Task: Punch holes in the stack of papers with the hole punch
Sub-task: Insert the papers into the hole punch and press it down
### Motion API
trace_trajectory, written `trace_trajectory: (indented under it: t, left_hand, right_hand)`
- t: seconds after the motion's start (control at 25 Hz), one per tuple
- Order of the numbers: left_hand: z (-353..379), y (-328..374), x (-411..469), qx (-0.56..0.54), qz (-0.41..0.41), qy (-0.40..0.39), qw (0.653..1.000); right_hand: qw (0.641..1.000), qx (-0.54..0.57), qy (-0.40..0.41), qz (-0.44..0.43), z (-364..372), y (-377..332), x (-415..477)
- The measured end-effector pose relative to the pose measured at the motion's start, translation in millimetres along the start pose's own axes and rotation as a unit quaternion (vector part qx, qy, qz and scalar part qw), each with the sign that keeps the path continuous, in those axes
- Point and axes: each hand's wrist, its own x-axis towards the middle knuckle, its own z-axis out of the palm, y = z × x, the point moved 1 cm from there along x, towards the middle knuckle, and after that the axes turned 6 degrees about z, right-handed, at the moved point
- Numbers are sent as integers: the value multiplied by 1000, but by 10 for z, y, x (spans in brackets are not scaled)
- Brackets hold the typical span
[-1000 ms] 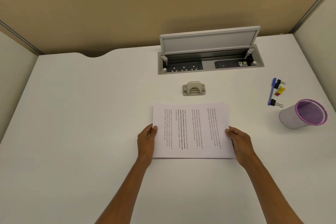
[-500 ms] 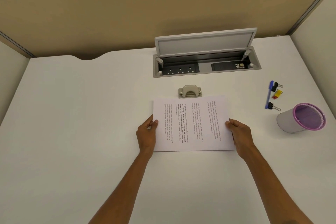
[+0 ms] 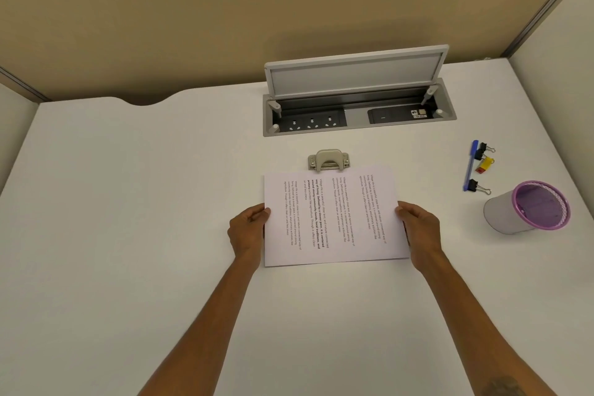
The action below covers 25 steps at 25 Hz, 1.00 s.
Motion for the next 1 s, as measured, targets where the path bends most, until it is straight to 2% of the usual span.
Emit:
trace_trajectory:
  t: [0.12,0.44,0.72,1.0]
  left_hand:
    - [1,-4,33,-16,-14,-6,1000]
    - [24,48,107,10,11,2,1000]
    - [34,91,52,34,44,13,998]
    - [50,117,56,54,53,13,997]
  right_hand:
    - [1000,10,-7,11,-23,-6,6]
    - [1000,3,14,0,25,-13,57]
    - [988,-97,79,-92,79,-130,-46]
    - [986,-101,89,-96,100,-148,-42]
